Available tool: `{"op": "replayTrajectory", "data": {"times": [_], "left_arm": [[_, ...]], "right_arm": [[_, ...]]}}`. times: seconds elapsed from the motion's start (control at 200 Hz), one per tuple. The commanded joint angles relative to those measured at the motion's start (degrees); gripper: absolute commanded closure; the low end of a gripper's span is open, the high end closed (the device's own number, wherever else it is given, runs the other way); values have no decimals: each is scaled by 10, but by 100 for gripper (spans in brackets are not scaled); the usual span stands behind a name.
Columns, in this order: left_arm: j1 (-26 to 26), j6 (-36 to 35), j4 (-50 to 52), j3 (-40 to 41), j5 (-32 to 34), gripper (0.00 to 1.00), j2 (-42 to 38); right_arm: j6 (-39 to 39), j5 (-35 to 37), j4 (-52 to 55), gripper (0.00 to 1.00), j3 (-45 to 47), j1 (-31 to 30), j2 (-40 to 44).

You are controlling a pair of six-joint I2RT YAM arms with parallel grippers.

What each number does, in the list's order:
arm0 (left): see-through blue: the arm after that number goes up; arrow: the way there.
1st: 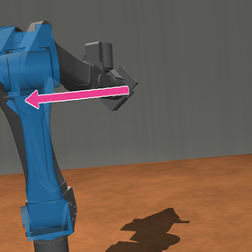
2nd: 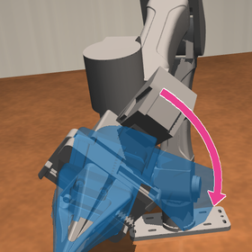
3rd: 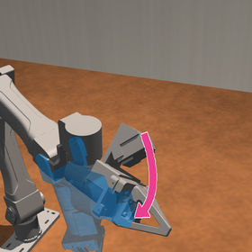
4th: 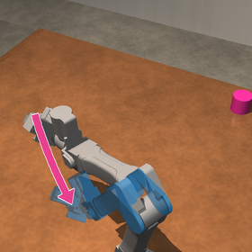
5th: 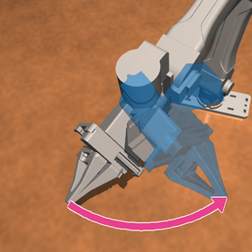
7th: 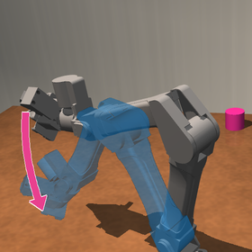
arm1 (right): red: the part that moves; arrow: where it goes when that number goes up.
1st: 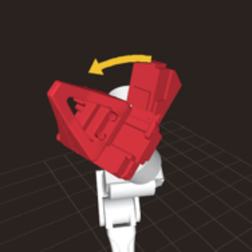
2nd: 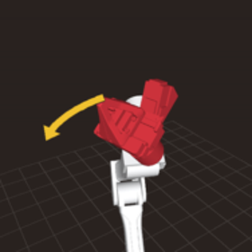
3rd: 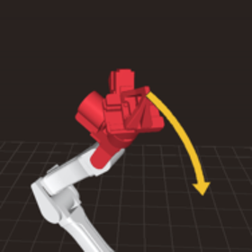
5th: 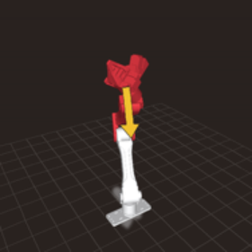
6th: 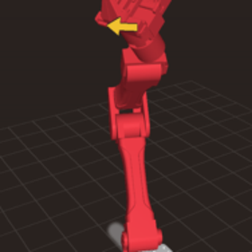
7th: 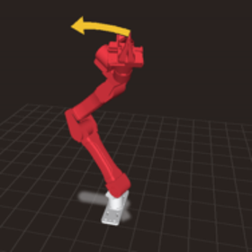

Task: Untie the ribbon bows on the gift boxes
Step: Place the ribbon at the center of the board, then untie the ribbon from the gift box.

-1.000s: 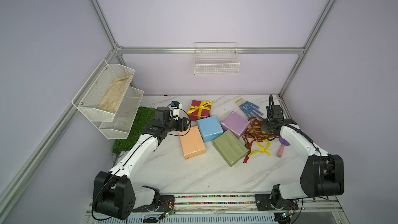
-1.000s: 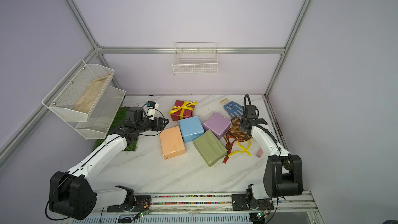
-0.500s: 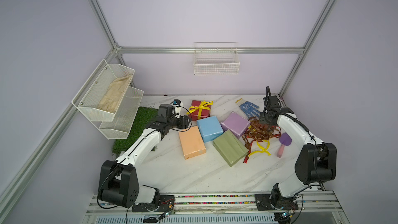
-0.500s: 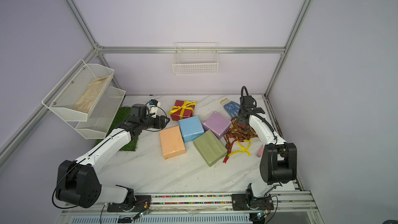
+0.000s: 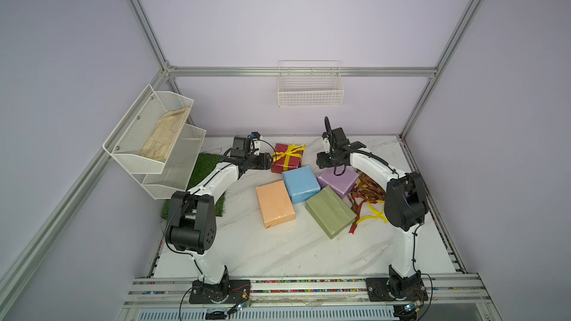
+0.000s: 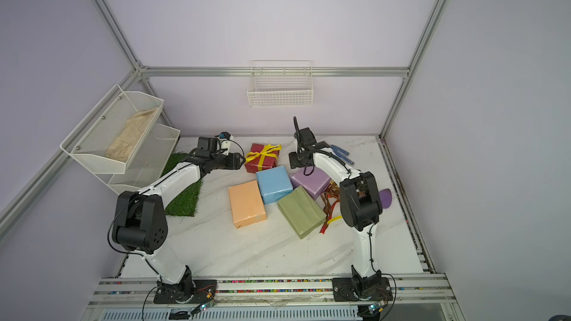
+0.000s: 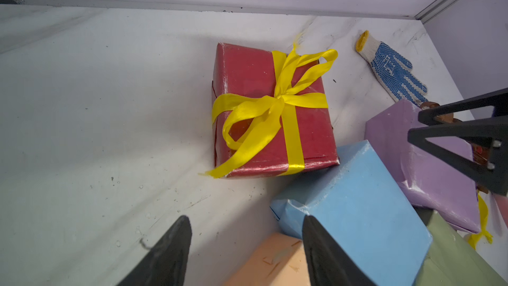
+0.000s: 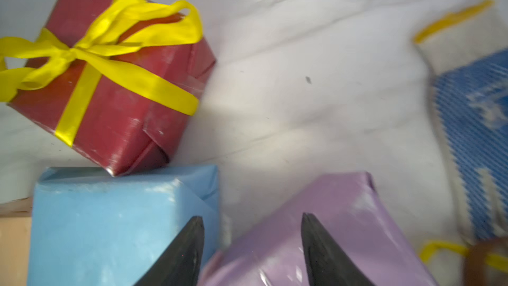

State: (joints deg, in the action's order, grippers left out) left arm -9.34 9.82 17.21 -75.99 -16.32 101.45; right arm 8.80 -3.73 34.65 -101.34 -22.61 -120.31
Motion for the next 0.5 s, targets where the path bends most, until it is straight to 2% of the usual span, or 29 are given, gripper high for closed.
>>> {"op": "replayTrajectory", "data": {"times": [0.0,0.09,0.225,0.495], "left_arm": [[7,-29,-6,-42,-19,35,21],[10,-35,-7,-53,-34,34,42],[11,-41,3,-71,-67,37,65],[11,-67,-2,-92,-72,38,105]], "right_arm": [[22,-67,-63,41,-54,4,-33],[40,-97,-104,40,-84,2,-69],[62,-125,-110,40,-125,2,-114],[75,-184,-148,40,-109,-3,-141]]}}
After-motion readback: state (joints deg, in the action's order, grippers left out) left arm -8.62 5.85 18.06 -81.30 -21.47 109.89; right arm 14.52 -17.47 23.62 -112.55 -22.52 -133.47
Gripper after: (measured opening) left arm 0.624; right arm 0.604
